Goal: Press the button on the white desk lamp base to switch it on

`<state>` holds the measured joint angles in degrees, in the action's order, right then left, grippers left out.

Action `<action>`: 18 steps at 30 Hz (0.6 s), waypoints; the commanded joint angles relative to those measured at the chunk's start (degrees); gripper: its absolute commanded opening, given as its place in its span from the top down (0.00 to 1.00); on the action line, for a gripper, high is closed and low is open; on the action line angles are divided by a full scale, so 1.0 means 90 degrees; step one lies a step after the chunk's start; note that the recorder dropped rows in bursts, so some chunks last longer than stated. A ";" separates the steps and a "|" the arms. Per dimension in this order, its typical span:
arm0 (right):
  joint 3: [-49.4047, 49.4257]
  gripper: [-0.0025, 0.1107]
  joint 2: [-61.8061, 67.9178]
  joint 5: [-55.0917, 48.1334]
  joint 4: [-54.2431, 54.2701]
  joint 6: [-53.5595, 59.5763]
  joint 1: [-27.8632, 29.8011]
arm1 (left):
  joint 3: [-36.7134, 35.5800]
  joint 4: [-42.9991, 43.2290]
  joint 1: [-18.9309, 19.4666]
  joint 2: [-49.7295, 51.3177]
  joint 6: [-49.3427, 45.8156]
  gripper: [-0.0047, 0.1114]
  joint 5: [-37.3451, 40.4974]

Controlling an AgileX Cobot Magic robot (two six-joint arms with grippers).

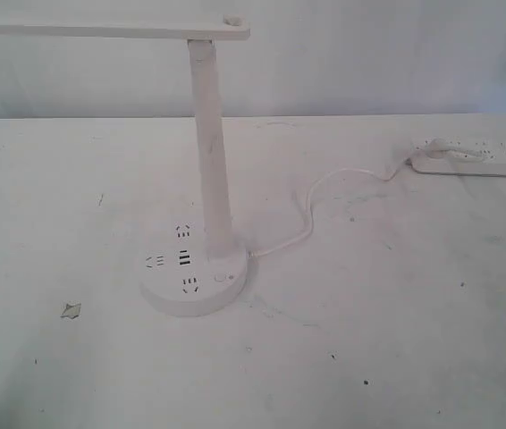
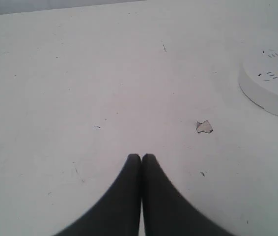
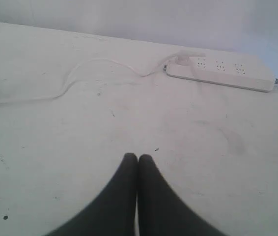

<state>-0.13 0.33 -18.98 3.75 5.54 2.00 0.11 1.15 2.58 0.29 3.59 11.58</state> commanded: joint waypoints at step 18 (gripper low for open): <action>0.0014 0.98 -0.0036 0.3886 -0.0230 0.0023 -0.0027 | -0.0012 -0.0028 0.0015 0.0030 0.0000 0.96 -0.0005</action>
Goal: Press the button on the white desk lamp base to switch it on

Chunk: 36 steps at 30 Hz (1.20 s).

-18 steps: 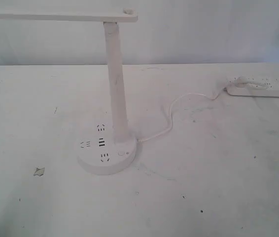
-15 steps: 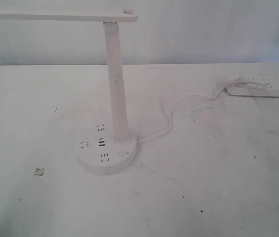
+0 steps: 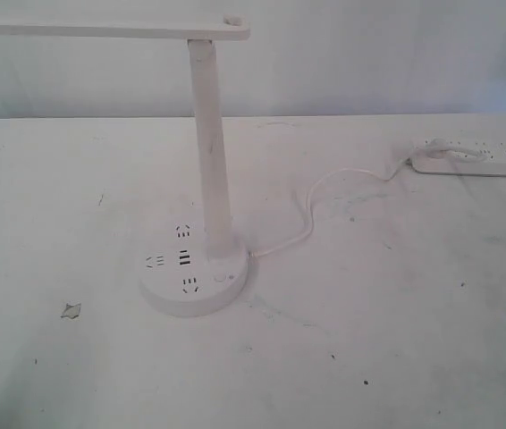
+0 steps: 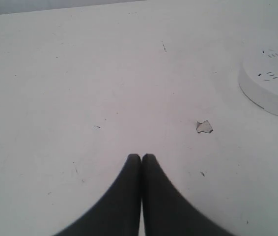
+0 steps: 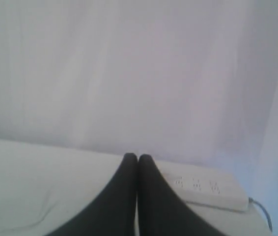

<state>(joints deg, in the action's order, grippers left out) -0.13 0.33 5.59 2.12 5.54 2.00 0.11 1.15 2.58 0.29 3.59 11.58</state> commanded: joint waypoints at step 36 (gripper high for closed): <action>-0.4755 0.98 0.7495 -0.4231 0.5611 0.1661 -0.0027 | -0.0012 -0.0028 0.0015 0.0030 0.0000 0.96 -0.0005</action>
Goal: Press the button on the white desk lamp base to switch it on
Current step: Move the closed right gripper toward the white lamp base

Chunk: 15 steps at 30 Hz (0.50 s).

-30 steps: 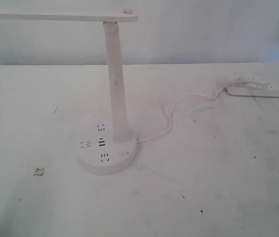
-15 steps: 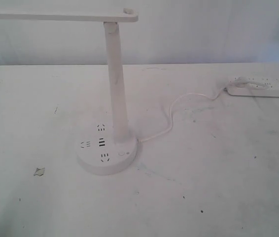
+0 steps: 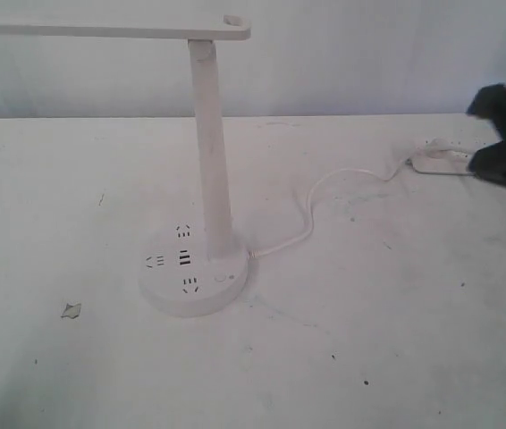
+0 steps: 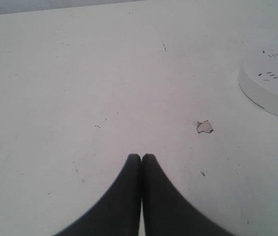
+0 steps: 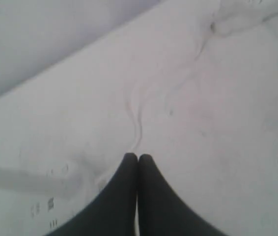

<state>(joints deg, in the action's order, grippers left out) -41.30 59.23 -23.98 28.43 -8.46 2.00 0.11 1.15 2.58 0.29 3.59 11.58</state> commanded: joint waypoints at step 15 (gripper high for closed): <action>-0.0727 0.98 0.4721 -0.4220 0.6927 0.7411 -0.0084 | -0.0012 -0.0028 0.0015 0.0030 0.0000 0.96 -0.0005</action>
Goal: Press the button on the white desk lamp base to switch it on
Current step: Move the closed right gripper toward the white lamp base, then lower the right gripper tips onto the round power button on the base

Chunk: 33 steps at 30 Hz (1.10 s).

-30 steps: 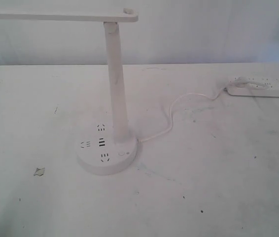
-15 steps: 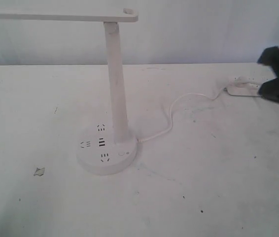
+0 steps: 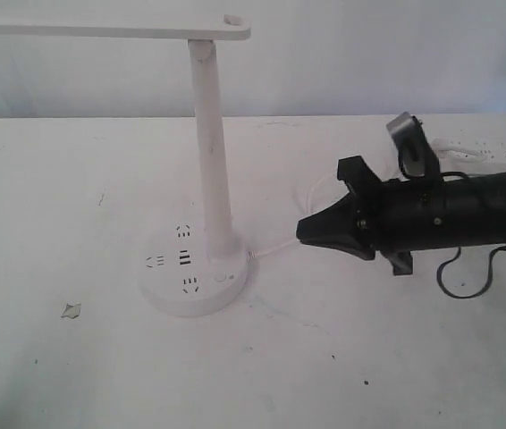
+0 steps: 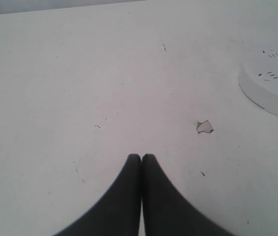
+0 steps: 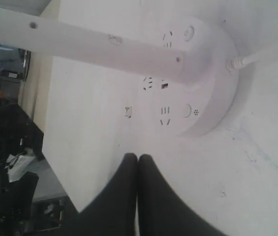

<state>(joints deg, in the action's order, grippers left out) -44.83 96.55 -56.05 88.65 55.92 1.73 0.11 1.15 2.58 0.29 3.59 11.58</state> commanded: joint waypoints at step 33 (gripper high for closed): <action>-0.1851 0.98 0.2340 0.0979 0.0310 0.0830 -0.1773 | -0.0012 -0.0028 0.0015 0.0030 0.0000 0.96 -0.0005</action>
<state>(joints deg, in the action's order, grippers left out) -61.02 117.19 -46.98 91.16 62.45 -14.15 0.11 1.15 2.58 0.29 3.59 11.58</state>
